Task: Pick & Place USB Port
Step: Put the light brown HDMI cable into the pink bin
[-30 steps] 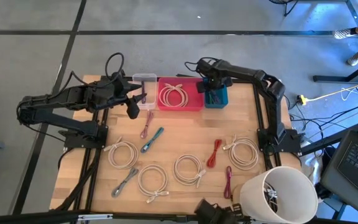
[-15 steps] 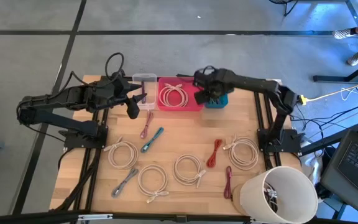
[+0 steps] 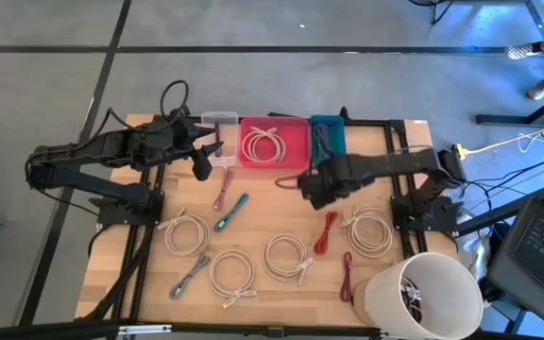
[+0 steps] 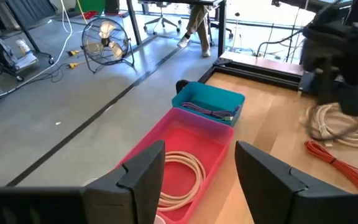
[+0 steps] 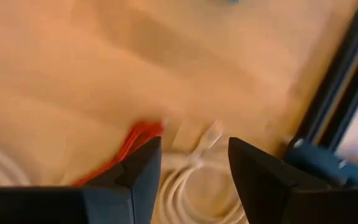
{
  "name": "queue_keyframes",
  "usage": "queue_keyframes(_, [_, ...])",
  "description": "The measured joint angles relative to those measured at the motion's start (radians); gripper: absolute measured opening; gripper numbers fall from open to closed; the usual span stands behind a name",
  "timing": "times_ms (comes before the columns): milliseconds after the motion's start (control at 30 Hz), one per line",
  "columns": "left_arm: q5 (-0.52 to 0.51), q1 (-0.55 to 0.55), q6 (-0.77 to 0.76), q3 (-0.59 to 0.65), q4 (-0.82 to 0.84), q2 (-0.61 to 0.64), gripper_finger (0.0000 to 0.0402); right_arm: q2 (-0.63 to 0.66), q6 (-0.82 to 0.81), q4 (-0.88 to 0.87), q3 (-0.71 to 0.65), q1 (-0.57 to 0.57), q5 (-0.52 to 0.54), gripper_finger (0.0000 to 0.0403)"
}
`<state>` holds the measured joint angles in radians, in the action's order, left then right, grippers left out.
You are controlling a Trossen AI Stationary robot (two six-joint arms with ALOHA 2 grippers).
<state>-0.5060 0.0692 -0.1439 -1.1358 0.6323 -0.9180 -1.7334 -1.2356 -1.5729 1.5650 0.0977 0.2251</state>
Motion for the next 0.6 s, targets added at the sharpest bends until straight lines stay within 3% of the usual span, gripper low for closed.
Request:
queue_keyframes(167, [0.000,0.000,0.001,0.000,0.000,0.000,0.0189,-0.001,-0.116,0.005,-0.010,0.118,-0.090,0.0188])
queue_keyframes(333, [0.001,0.000,0.017,0.000,0.001,0.000,0.0189,0.051,-0.289,0.043,-0.127,0.257,-0.238,0.0188])
queue_keyframes(467, [0.001,0.000,0.027,0.000,0.000,0.000,0.0189,0.111,-0.415,0.198,-0.281,0.355,-0.324,0.0188])
queue_keyframes(600, [0.001,0.000,0.027,0.000,-0.005,0.000,0.0189,0.172,-0.487,0.404,-0.456,0.386,-0.334,0.0188])
